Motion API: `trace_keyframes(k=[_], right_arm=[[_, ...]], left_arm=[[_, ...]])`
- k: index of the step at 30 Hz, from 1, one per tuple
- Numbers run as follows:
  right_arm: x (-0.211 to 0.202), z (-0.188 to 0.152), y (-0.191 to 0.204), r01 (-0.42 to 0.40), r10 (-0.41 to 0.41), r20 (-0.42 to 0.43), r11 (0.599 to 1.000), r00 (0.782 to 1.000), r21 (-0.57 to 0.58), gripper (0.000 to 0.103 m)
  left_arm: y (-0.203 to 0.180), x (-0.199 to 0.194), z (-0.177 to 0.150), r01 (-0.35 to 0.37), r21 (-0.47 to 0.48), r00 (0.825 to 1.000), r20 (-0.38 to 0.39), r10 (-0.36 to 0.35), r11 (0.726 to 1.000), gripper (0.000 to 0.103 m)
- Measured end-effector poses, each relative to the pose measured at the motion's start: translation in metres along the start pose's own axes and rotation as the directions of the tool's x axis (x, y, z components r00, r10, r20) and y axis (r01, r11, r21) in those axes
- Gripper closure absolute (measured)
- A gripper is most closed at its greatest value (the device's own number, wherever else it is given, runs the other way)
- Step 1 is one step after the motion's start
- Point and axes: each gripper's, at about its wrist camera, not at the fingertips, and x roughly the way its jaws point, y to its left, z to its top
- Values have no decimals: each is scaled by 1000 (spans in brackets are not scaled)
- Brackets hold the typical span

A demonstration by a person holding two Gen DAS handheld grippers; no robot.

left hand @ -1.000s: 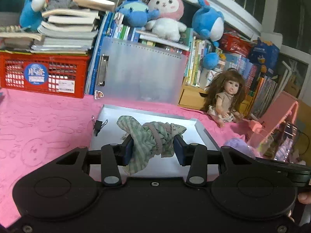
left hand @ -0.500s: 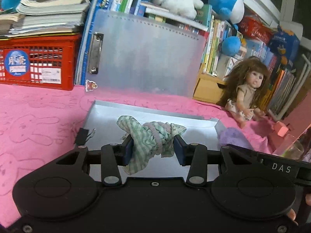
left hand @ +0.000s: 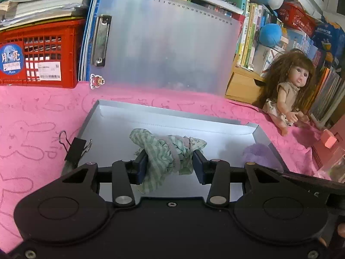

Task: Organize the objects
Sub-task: 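Carry the gingham cloth into the white tray with the left gripper while the right carries the plush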

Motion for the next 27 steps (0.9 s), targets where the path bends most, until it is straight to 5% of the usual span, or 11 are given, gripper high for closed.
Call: trace_keyframes(k=[14,27], right_arm=[[7,-9,18,41,-44,-15,990,999,-136,38],[5,-8,18,22,-25,-23,992,999,-124,27]], left_arm=[[6,13,0,-7,-32,997,-82,5,999,59],[3,17,3,-22,-39,995,-99,18,999,54]])
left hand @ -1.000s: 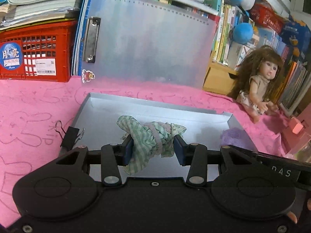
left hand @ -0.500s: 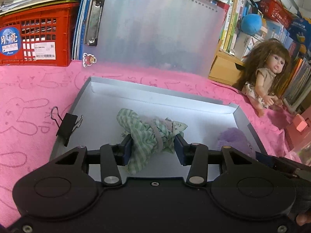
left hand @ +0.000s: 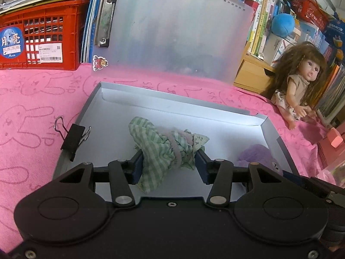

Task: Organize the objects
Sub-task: 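Carry the gingham cloth into the white tray with the left gripper while the right carries the plush, then open both grippers and withdraw from the tray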

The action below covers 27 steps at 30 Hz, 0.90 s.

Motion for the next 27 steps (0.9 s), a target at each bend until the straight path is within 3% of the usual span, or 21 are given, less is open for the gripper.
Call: trace_keyframes(k=[7,12,18,27], right_arm=[[-1,1,0,-6,6,-5,1000,1000,0,25],[-4,1,0,-8,8,-3,1000,1000,-6,22],[-16,5,1,-20,21,10,999,1000,-32,16],[-39,4,-2,-27,28,18,999,999,-29,12]], left_arm=[[-1,0,0,-7,4,1000,-6,7,1000,49],[-1,0,2,-3,-5,1000,-18,3,1000,33],[-1,-8,10,15,-29,1000,-11,-15,999,23],[-16,-41,9,60,47,998,11,-61,997,17]])
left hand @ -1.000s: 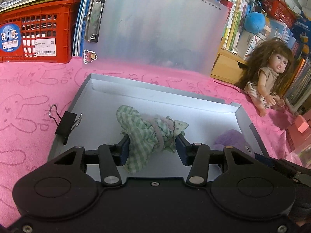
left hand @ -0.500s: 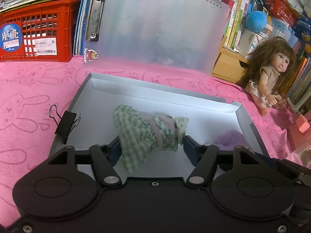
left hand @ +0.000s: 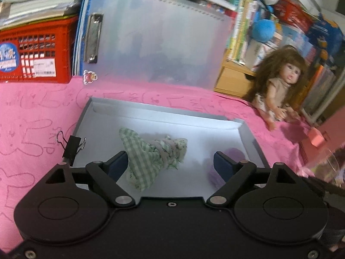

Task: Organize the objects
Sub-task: 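Open both grippers and withdraw from the tray, then grasp the red knitted item with the left gripper while the right gripper grasps the knitted snake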

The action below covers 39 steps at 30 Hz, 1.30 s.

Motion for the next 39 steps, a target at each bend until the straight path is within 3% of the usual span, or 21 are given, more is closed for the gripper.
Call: trace_keyframes(k=[8,20,29,39], right_arm=[[-34,-9,3,-9,10,41,1000,999,-22,10],[-87,-26,13,-60,61,124,998,990,-13,6],[-111,-49,28,-58,64,162,997,985,-41,4],[-134,-69,31,-59,65,192,997,979,-40,3]], left_arm=[[-9,-41,-18,48,63,998,43,-50,997,15],[3,-97,-50,102,50,990,88,-106,994,14],[4,-137,-84,64,118,982,168,-84,991,13],[9,-162,-117,36,163,978,197,-68,986,12]])
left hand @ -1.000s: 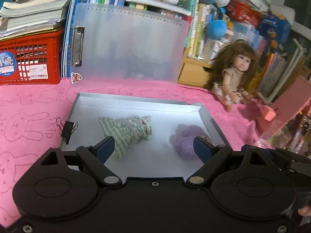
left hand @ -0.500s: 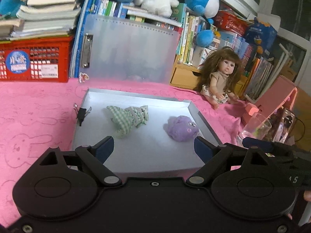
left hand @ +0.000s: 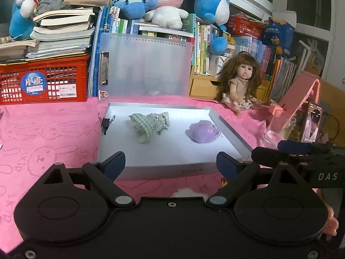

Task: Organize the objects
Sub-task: 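Grasp the red knitted item with the left gripper while the right gripper grasps the knitted snake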

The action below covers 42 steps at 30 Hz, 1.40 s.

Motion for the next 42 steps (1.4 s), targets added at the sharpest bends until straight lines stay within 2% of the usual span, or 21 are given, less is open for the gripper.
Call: trace_keyframes(k=[15,30,33,39,42], right_arm=[[-13,-32,2,20,-21,-40,1000,999,-18,3],[-18,-52,13,9,-11,-55,999,998,-50,4],[-20,-52,16,-2,0,-45,999,999,-52,7],[-20,-55,23,-8,4,-41,997,999,-82,19],[-19,-55,25,-13,10,-42,997,999,-82,31]], left_arm=[[0,-25,-36,-32,39,999,1,32,999,11],[17,-41,-61,-94,-13,996,3,94,995,13],[19,-42,-62,-106,-16,994,5,106,994,18],[20,-42,-67,-116,-14,993,3,116,993,25],[22,-43,-70,-127,-13,992,3,127,992,29]])
